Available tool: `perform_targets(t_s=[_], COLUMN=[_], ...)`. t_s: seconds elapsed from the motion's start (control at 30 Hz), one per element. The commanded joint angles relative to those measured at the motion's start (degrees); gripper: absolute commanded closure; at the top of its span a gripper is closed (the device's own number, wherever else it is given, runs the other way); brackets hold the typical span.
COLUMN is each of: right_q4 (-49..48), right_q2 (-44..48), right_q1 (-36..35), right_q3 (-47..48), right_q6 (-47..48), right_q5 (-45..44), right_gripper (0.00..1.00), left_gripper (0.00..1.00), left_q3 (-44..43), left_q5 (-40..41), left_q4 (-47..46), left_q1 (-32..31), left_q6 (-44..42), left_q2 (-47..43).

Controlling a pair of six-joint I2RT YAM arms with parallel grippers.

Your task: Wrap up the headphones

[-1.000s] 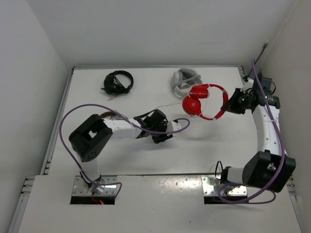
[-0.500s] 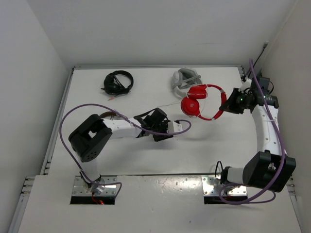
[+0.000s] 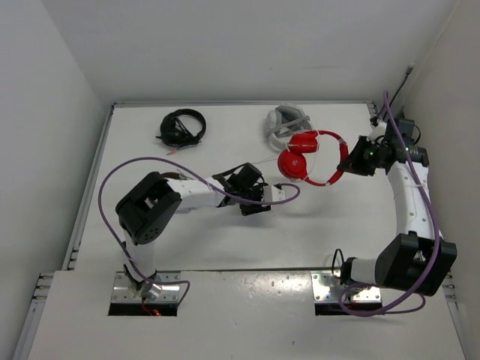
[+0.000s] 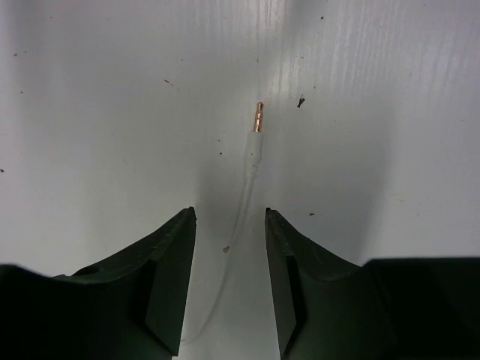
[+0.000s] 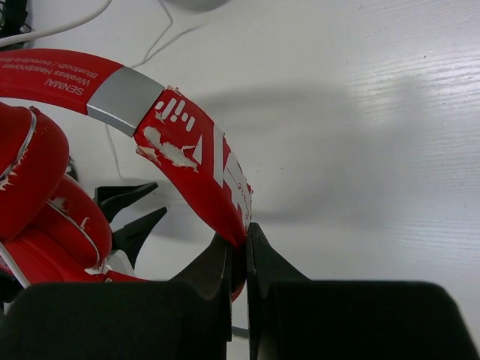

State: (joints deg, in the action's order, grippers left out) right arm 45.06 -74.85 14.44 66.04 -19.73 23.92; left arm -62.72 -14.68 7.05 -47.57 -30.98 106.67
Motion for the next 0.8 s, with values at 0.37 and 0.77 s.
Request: perform_targets(t_s=[0.37,0.77], right_q4=[-4.5,-11.2], right_q2=[-2.1,-2.1], right_q1=[1.4,-2.1], right_q3=[1.5,1.9], right_q6=[-5.4,-14.5], right_q5=[3.5,-5.3], right_gripper=[1.0,1.0], left_gripper=[0.88,1.0], left_q3=[-5.4,8.4], left_q5=[-5.4,-10.0], left_q4=[8.4,7.3], left_q1=[1.4,-6.0], left_q6=[-6.3,-10.0], left_q2=[4.7,-17.8])
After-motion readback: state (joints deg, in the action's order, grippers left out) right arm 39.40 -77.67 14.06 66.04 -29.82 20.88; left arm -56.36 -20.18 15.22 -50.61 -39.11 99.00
